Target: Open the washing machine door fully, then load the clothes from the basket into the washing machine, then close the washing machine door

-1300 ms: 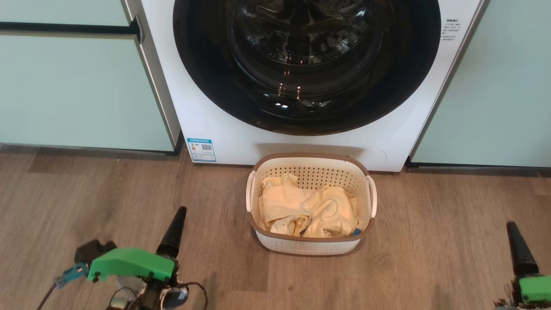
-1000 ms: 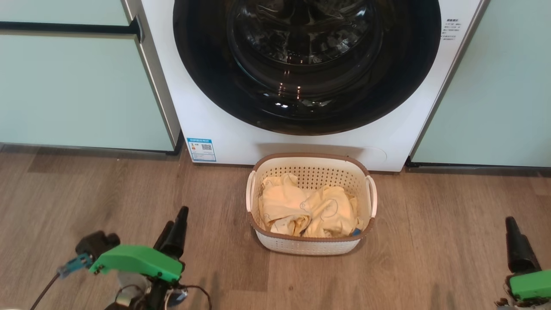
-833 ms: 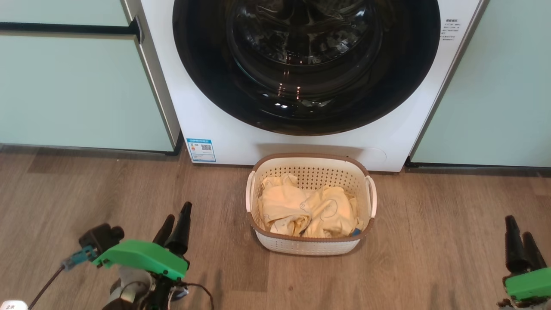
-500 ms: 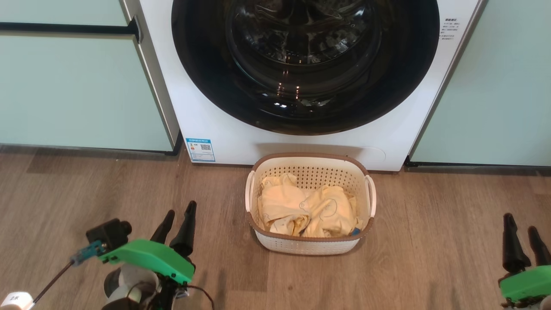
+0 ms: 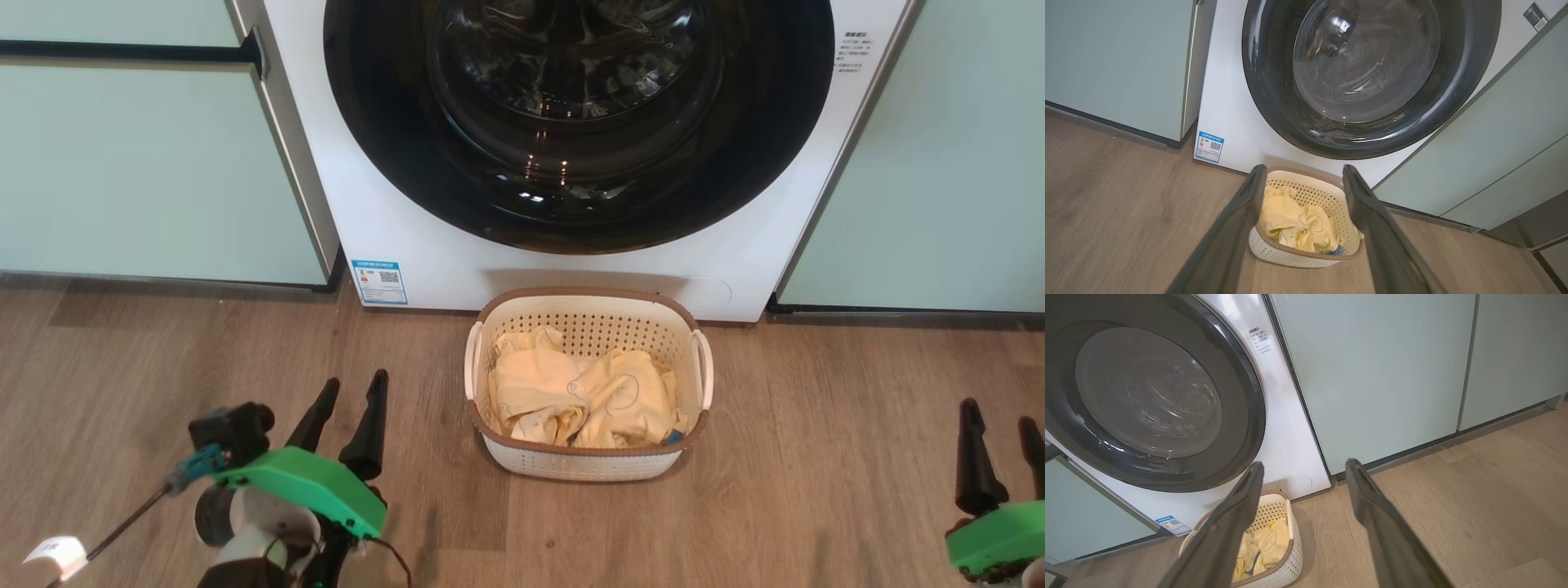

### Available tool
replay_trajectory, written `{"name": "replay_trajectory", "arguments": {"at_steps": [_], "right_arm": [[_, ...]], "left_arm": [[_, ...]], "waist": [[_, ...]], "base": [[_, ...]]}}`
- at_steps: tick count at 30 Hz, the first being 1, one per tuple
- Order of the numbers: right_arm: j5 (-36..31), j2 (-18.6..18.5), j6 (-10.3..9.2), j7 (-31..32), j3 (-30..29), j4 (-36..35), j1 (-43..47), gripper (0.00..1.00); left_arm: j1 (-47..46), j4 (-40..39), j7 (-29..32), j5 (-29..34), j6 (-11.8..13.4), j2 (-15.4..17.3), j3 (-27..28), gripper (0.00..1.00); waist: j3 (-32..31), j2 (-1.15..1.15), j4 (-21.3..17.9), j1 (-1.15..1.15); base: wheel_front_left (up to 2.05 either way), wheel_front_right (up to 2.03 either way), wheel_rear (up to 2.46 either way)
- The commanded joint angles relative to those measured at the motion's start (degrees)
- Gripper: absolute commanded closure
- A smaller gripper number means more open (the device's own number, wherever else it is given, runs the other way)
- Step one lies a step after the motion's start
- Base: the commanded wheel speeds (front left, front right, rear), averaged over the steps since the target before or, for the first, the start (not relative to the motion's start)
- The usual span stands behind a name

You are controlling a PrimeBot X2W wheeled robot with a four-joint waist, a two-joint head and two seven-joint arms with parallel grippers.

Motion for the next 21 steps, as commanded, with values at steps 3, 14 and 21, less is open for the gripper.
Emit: {"name": "replay_trajectory", "arguments": {"at_steps": [3, 14, 21], "right_arm": [[-3.6, -1.6, -0.12, -1.3, 0.3, -2.5, -2.9, 0.00], [-11.4, -2.0, -0.14, -2.8, 0.0, -3.2, -2.9, 0.00], [-16.3, -2.2, -0.15, -3.9, -0.1, -3.8, -2.9, 0.00]], "left_arm": [[-3.5, -2.2, -1.1, 3.5, -0.2, 1.4, 0.7, 0.00], [-4.4, -1.8, -3.0, 10.5, -0.5, 1.2, -0.2, 0.00], [-4.9, -1.6, -4.1, 15.0, -0.6, 1.2, -0.7, 0.00]], "waist": [[0.1, 0.00, 0.0, 0.00], [0.2, 0.00, -0.1, 0.00], [0.2, 0.00, -0.2, 0.00]], "base": [[0.00, 0.00, 0.00], [0.00, 0.00, 0.00], [0.00, 0.00, 0.00]]}}
